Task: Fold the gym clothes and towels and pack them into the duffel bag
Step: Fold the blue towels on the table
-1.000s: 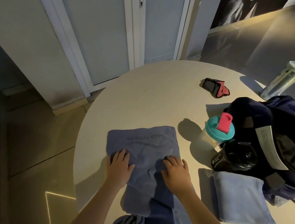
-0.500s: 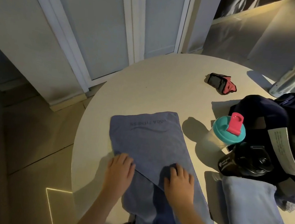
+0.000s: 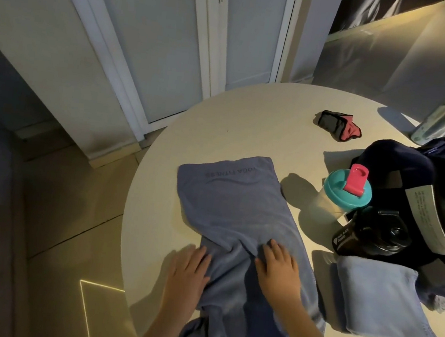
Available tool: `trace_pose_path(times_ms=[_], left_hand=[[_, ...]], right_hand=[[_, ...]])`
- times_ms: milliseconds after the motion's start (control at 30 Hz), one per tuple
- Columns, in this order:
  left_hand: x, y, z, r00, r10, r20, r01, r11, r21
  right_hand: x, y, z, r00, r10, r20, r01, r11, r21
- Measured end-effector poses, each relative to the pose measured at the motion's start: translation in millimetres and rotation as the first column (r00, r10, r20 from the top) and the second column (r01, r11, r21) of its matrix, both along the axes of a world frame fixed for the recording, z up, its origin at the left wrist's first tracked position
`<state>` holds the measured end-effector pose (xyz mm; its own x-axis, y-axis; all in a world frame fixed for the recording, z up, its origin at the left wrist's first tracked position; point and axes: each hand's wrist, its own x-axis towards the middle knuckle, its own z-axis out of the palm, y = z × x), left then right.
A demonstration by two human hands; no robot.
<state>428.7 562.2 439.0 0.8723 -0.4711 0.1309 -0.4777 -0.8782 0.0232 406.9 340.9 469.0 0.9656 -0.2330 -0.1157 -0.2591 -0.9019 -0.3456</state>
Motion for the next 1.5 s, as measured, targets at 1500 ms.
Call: trace_pose_path(times_ms=[1500], left_hand=[[-147, -16, 83, 0.825, 0.516, -0.229, -0.543, 0.836, -0.074]], right_hand=[[-243, -64, 0, 0.927, 0.324, 0.189, -0.284, 0.935, -0.211]])
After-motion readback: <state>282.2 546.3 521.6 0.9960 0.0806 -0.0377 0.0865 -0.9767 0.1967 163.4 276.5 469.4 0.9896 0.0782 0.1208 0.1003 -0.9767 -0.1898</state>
